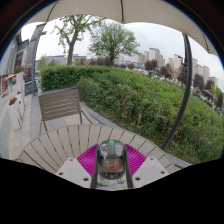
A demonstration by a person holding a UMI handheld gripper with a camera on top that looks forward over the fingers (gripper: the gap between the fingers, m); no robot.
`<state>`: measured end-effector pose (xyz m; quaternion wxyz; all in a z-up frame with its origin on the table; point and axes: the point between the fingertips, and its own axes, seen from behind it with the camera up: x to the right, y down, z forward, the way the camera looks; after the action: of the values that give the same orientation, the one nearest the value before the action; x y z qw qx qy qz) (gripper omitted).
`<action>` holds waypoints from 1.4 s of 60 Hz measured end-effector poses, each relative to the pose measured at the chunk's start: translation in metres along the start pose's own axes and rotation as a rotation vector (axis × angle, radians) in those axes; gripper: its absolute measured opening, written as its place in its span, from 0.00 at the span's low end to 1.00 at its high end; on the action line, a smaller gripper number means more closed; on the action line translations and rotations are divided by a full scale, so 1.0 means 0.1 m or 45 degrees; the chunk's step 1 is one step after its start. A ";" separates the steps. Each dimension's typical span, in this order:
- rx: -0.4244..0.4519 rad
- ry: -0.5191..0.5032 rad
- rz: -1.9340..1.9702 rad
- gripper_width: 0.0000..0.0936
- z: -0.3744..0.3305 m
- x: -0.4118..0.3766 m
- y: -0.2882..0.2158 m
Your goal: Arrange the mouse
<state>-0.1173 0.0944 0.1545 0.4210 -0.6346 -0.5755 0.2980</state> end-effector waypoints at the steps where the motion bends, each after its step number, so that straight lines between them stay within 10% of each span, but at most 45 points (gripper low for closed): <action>1: -0.016 -0.003 0.009 0.43 0.09 0.06 0.04; 25: -0.303 -0.101 0.104 0.53 0.97 0.34 1.49; 30: -0.331 -0.060 0.119 0.93 0.89 0.45 1.47; 61: -0.435 -0.118 0.064 0.90 -2.52 0.78 1.35; 84: -0.334 -0.111 -0.015 0.90 -2.81 0.82 1.21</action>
<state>0.1960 0.1229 0.1880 0.3109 -0.6672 -0.6310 0.2450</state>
